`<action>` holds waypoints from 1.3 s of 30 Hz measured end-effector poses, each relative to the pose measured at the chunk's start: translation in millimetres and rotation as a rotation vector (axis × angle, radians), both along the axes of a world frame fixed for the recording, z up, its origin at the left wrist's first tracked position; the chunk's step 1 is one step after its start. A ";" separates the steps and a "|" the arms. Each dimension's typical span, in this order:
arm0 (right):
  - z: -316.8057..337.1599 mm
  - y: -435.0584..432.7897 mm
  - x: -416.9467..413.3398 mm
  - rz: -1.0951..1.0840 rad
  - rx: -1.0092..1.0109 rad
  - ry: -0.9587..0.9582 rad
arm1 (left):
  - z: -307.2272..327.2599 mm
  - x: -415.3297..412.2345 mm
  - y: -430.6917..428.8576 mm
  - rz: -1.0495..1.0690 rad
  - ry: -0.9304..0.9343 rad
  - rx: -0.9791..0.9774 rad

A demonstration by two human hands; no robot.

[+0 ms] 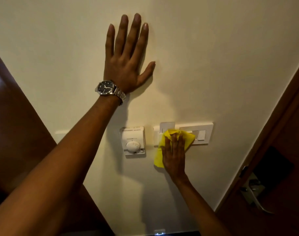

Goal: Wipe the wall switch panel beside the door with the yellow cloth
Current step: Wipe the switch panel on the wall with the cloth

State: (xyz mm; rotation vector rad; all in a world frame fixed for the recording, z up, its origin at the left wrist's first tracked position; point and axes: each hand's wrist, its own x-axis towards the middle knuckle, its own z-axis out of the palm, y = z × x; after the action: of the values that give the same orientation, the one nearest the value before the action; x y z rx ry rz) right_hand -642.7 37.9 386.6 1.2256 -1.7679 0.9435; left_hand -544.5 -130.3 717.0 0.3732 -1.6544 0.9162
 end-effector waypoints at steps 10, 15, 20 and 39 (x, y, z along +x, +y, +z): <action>3.3 4.3 -2.8 0.025 0.106 0.015 | -1.5 1.3 1.2 -0.017 -0.002 0.017; -32.6 16.1 4.5 -0.036 0.202 0.028 | -1.9 3.9 4.2 -0.020 -0.007 0.014; -17.0 -0.4 24.8 -0.035 0.210 -0.053 | -3.0 0.9 -2.0 -0.025 0.003 -0.001; -17.6 -3.8 11.9 -0.019 0.103 0.003 | -1.5 5.9 1.2 -0.013 -0.018 -0.003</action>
State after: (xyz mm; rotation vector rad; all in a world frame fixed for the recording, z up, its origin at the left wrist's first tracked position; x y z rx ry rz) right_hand -630.8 34.1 369.1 1.2714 -1.8419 0.8488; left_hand -538.6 -129.1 715.4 0.3528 -1.6704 0.9149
